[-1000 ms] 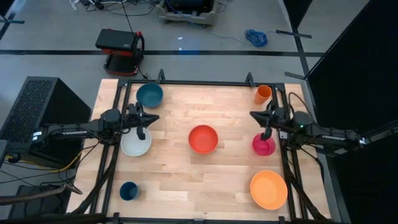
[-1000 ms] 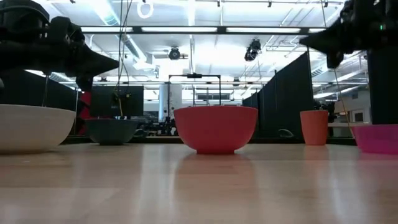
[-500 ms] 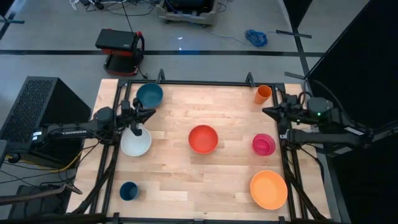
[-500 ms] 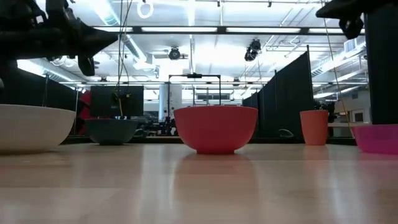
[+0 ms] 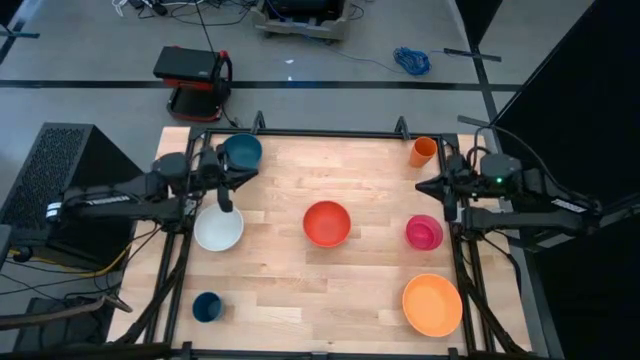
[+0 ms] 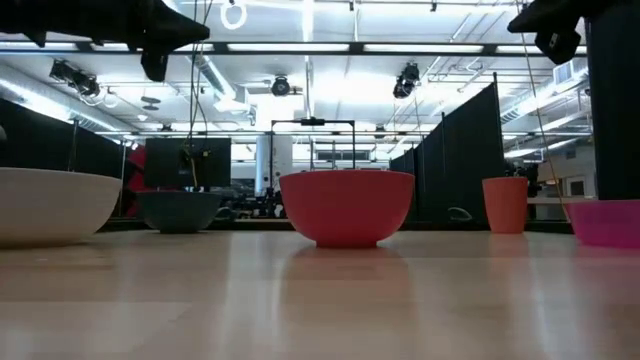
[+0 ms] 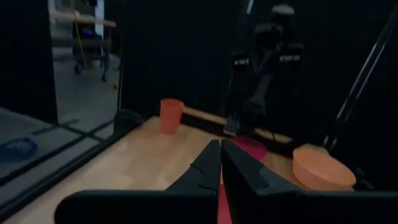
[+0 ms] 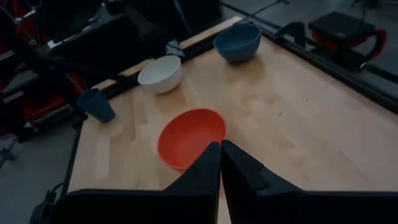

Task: Nest bowls inside each other
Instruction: Move the yellow bowl to the center

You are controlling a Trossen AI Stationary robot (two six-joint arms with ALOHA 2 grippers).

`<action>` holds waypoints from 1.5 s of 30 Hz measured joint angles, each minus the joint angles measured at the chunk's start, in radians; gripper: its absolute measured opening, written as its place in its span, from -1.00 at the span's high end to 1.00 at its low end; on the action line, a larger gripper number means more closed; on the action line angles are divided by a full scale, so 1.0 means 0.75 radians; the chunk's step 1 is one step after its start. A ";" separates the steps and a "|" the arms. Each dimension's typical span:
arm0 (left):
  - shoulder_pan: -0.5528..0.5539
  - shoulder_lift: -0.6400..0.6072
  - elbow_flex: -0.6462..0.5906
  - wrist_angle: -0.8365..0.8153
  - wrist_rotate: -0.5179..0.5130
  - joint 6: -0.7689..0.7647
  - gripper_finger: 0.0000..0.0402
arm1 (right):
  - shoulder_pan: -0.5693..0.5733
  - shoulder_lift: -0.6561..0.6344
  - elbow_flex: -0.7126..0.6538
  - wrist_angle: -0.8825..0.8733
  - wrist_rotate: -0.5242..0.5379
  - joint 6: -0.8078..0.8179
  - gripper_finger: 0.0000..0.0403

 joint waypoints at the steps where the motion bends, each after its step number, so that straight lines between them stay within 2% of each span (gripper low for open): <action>1: 0.000 0.018 0.024 -0.024 0.004 0.002 1.00 | 0.000 0.006 0.000 -0.012 -0.009 0.008 1.00; 5: 0.000 0.092 0.118 -0.118 0.018 0.010 1.00 | 0.000 0.030 0.000 -0.058 -0.045 0.041 1.00; 12: 0.000 0.090 0.120 -0.114 0.039 0.007 1.00 | 0.000 0.031 0.013 -0.081 -0.217 0.227 1.00; 15: 0.000 0.090 0.120 -0.114 0.039 0.007 1.00 | 0.000 0.030 0.016 -0.011 -0.272 0.316 1.00; 18: 0.000 0.090 0.120 -0.113 0.039 0.007 1.00 | 0.000 0.036 0.016 0.146 -0.244 0.380 1.00; 35: -0.002 0.090 0.120 -0.107 0.054 -0.102 1.00 | 0.000 0.131 0.018 0.512 -0.265 0.197 1.00; 37: -0.002 0.090 0.120 -0.107 0.055 -0.101 1.00 | 0.001 0.133 0.054 0.423 -0.283 0.209 1.00; 39: -0.002 0.090 0.120 -0.108 0.055 -0.101 1.00 | 0.003 0.153 0.124 0.208 -0.276 0.187 1.00; 42: -0.002 0.090 0.120 -0.110 0.055 -0.101 1.00 | 0.012 0.215 0.239 -0.104 -0.209 0.094 1.00; 45: -0.002 0.090 0.120 -0.115 0.055 -0.101 1.00 | 0.024 0.286 0.355 -0.297 -0.126 -0.003 1.00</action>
